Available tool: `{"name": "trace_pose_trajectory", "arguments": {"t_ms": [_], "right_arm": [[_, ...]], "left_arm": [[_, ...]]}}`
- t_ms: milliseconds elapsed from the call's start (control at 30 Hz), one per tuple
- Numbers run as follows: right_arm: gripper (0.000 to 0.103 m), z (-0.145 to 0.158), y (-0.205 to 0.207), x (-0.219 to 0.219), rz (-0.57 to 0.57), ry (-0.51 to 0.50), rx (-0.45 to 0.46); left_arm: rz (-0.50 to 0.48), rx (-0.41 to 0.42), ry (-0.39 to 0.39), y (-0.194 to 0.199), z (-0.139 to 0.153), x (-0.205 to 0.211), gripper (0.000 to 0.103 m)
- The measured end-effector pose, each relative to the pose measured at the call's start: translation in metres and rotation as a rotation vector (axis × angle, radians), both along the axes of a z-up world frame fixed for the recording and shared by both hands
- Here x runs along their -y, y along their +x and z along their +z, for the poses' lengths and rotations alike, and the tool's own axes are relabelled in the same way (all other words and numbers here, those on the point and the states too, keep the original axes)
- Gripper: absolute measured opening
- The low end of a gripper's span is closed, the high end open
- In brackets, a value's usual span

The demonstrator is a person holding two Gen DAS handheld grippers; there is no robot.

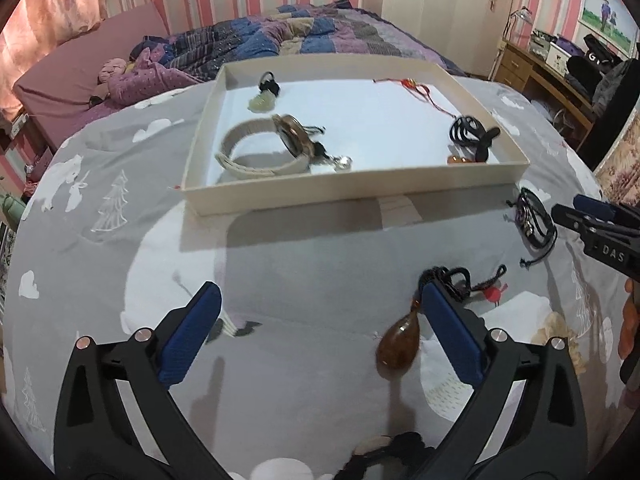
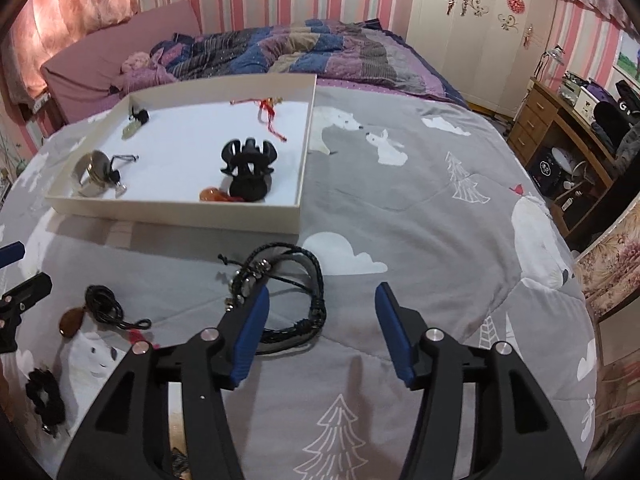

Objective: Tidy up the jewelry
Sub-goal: 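Withdraw both tools toward the brown teardrop pendant and black braided bracelet, then close the left tool on the teardrop pendant cord while the right tool grasps the braided bracelet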

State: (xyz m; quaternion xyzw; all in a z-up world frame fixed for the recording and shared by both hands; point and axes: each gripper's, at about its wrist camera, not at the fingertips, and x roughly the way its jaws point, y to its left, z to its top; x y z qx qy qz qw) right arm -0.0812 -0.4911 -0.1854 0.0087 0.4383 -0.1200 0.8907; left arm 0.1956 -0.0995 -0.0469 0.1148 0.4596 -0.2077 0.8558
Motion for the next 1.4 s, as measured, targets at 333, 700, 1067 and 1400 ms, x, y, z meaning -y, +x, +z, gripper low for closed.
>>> {"name": "trace_pose_trajectory", "arguments": {"t_ms": [333,700,1067,1400], "right_arm": [[0.056,-0.011,0.006,0.003,0.032,0.004,-0.028],[0.056,-0.017,0.013,0.009,0.033,0.014,-0.042],[0.056,-0.023,0.018,0.010,0.040,0.023,-0.053],[0.051,-0.026,0.023,0.005,0.056,0.007,-0.057]], "left_arm": [[-0.027,-0.031,0.024,-0.012,-0.016,0.021,0.100],[-0.057,-0.009,0.058,-0.017,-0.026,0.034,0.099],[-0.126,-0.044,0.063,-0.007,-0.033,0.059,0.085],[-0.156,-0.056,0.081,0.001,-0.029,0.069,0.052]]}}
